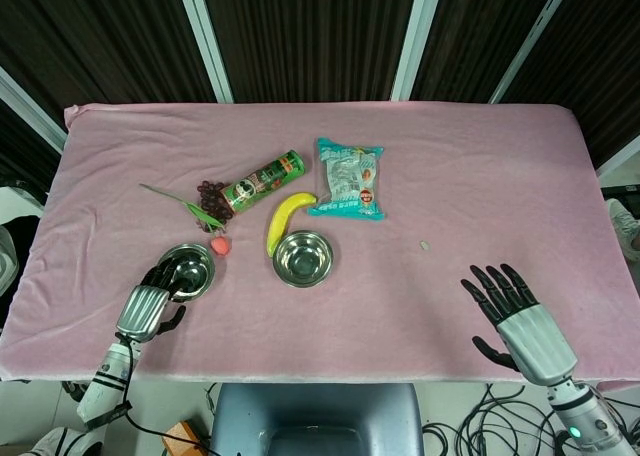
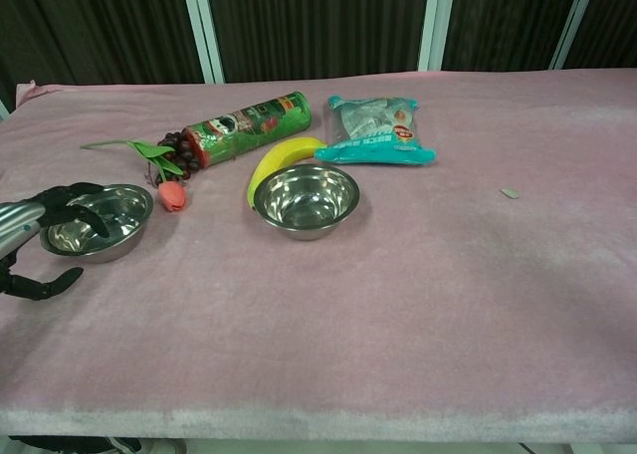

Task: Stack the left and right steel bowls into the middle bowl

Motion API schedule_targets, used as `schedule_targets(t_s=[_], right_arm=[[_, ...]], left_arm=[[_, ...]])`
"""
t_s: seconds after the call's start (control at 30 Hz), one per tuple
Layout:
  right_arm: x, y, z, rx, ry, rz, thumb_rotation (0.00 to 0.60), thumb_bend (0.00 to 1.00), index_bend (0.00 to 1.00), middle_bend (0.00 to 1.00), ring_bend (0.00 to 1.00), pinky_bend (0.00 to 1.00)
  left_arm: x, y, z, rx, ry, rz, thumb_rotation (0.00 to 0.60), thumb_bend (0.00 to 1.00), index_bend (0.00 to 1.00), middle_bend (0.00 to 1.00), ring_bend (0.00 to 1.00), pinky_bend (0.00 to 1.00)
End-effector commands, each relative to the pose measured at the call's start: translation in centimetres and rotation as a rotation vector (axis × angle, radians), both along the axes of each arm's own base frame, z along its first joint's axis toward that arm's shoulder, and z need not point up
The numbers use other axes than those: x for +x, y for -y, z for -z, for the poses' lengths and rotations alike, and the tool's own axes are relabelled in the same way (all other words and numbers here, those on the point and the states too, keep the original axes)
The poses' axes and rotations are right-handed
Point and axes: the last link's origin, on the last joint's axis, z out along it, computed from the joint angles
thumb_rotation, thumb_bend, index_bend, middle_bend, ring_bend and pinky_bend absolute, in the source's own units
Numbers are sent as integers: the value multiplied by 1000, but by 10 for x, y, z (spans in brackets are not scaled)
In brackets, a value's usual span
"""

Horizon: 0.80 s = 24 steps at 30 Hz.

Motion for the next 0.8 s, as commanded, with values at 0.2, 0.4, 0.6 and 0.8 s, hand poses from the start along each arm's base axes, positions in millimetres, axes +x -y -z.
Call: schedule_targets(t_s=[0.2,0.4,0.6,0.8], right_arm=[[-3,-9,-5,6,18,-4,600,388,0,0,0,0],[-10,-10,-7,7,28,27,600,388,0,0,0,0],[-15,-11,-9,5,36,42,600,388,0,0,0,0],[-21,-14,-11,-5,54,57,600,388,0,0,0,0]], left_arm=[[-2,-14,10,87,-29,32,600,412,621,124,5,148],[6,-19,11,161,72,64,600,466,731,182,31,149],[20,-25,12,201,139,110,600,479,748,194,33,148],[61,-42,12,225,207,197,600,478,748,205,36,147]])
